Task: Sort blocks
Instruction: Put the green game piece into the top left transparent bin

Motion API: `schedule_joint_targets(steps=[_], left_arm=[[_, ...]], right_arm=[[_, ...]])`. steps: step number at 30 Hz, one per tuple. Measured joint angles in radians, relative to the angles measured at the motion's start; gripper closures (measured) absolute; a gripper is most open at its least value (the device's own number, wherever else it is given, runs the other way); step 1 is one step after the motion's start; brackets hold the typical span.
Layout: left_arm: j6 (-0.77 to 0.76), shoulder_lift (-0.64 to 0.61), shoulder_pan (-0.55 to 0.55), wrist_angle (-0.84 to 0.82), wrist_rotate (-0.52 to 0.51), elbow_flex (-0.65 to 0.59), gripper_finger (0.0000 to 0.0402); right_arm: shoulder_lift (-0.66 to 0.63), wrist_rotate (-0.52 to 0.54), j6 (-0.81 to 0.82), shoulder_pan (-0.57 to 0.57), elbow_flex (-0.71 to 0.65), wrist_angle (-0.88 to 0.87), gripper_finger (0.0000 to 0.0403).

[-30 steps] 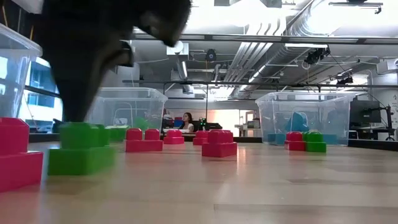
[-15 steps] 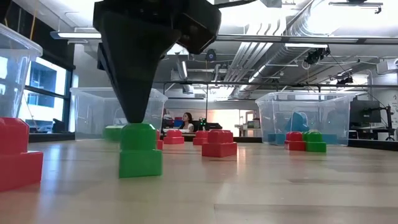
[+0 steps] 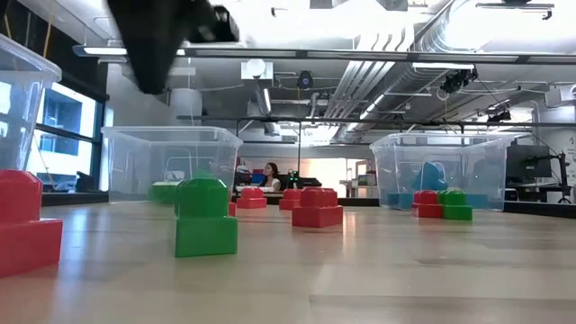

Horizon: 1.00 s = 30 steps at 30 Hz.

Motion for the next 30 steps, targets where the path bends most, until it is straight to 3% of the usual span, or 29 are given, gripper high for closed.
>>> schedule_joint_targets(steps=[4, 9, 14, 19, 30], left_arm=[[0.348, -0.016, -0.065, 0.059, -0.018, -0.032, 0.0401], [0.598, -0.019, -0.110, 0.230, 0.007, -0.101, 0.0399], [0.642, -0.028, -0.073, 0.249, -0.023, -0.094, 0.0376], [0.656, -0.051, -0.011, 0.297, 0.023, -0.090, 0.0338], [0.771, -0.043, 0.042, 0.364, 0.045, -0.113, 0.0198]], right_arm=[[-0.054, 0.050, -0.029, 0.041, 0.001, 0.098, 0.0403], [-0.070, 0.084, -0.032, 0.076, 0.002, 0.169, 0.0403], [-0.063, 0.123, 0.025, 0.086, 0.002, 0.169, 0.0403], [-0.061, 0.125, 0.036, 0.079, 0.000, 0.167, 0.0403], [-0.061, 0.137, 0.038, 0.063, 0.000, 0.164, 0.0403]])
